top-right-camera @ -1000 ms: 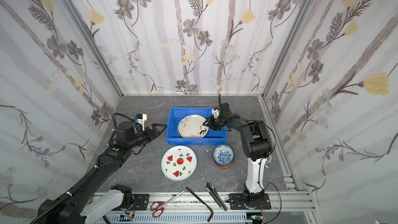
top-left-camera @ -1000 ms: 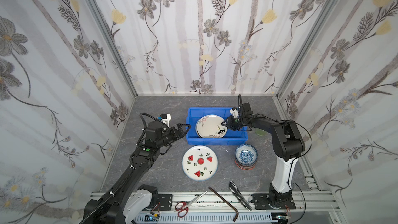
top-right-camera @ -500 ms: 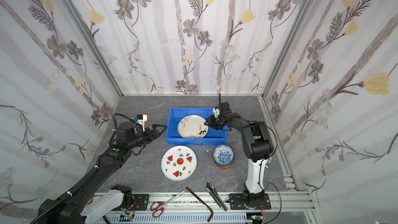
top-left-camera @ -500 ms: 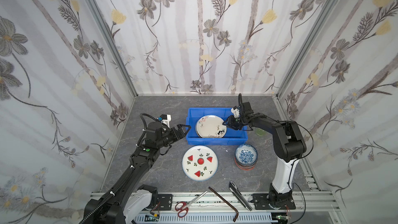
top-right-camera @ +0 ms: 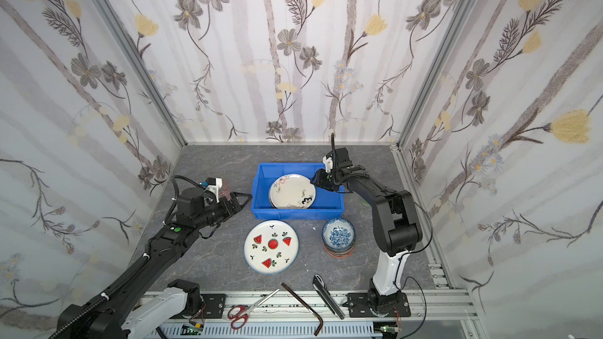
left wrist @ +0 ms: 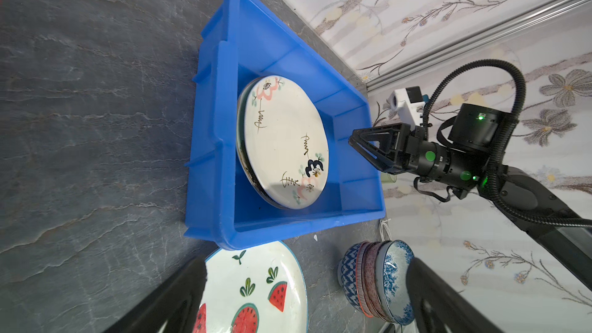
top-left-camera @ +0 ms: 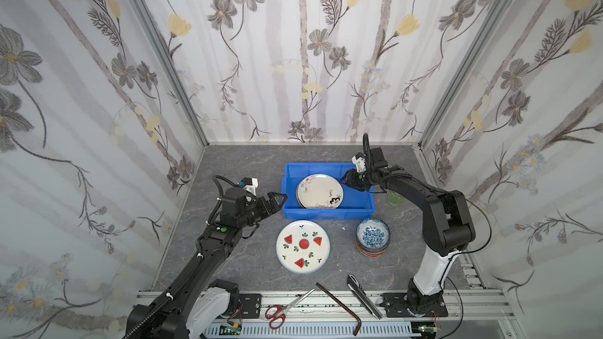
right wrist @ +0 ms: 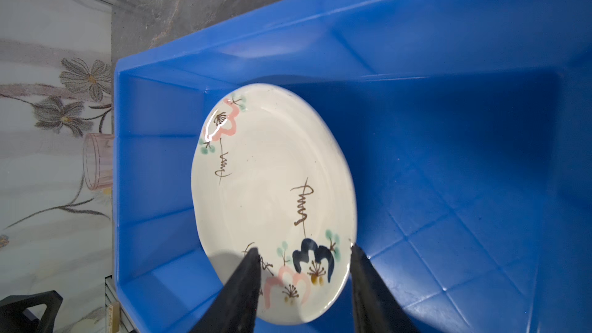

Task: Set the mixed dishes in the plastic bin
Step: 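Open the right gripper and release the white flower plate in the bin, then move the right gripper to the watermelon plate while left gripper approaches it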

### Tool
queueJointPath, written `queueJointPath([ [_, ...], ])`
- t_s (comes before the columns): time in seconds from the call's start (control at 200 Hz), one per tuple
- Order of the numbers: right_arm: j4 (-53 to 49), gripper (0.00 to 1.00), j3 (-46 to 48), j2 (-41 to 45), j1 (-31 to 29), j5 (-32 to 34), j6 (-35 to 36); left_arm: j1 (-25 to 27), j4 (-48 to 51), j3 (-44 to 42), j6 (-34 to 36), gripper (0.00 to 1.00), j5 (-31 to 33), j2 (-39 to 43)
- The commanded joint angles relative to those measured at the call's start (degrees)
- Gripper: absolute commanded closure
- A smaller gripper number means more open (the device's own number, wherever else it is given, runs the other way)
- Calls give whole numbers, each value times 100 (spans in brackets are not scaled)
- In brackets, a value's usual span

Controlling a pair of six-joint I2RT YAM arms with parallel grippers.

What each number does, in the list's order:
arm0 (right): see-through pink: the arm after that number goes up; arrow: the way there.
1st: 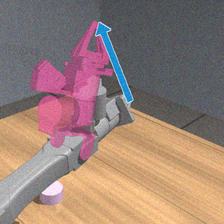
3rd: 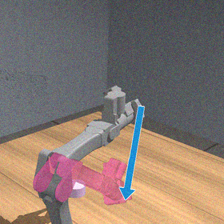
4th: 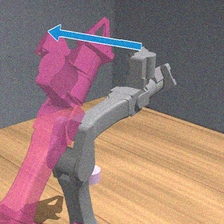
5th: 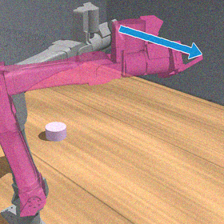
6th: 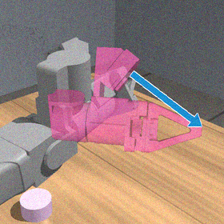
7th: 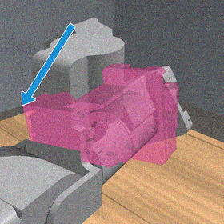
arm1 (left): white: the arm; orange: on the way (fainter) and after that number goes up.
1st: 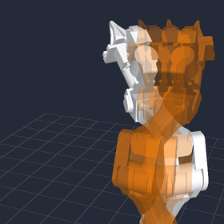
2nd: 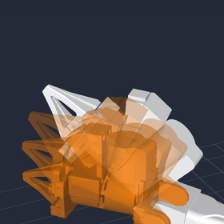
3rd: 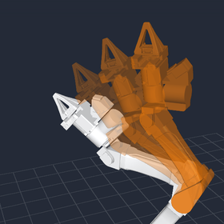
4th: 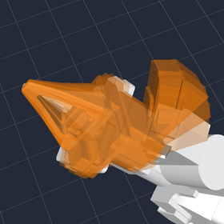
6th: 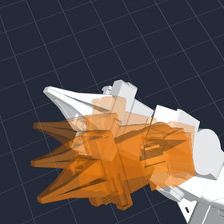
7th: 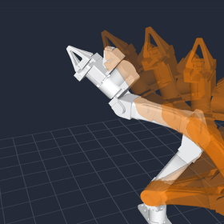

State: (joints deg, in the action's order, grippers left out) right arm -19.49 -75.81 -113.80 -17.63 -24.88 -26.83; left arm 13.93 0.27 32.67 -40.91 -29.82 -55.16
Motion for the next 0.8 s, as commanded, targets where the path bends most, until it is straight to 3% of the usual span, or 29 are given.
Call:
queueJointPath([
  [0.0,-406,51,-114,281,-78,236,319,-9,731,70,310,0,447,116],
  [0.23,-864,42,-109,883,-313,283,643,-5,1618,-74,232,0,798,268],
  [0.25,-900,34,-103,928,-336,290,669,-5,1666,-90,201,0,802,276],
  [0.285,-940,5,-75,1009,-391,315,686,-13,1739,-139,138,0,794,279],
  [0.305,-943,1,-60,1057,-421,325,694,-5,1776,-177,94,0,785,301],
  [0.585,-1039,0,236,1686,-902,451,638,82,1932,-641,-368,0,733,737],
  [0.794,-1048,0,642,2200,-1276,529,483,436,1981,-886,-664,0,865,778],
])
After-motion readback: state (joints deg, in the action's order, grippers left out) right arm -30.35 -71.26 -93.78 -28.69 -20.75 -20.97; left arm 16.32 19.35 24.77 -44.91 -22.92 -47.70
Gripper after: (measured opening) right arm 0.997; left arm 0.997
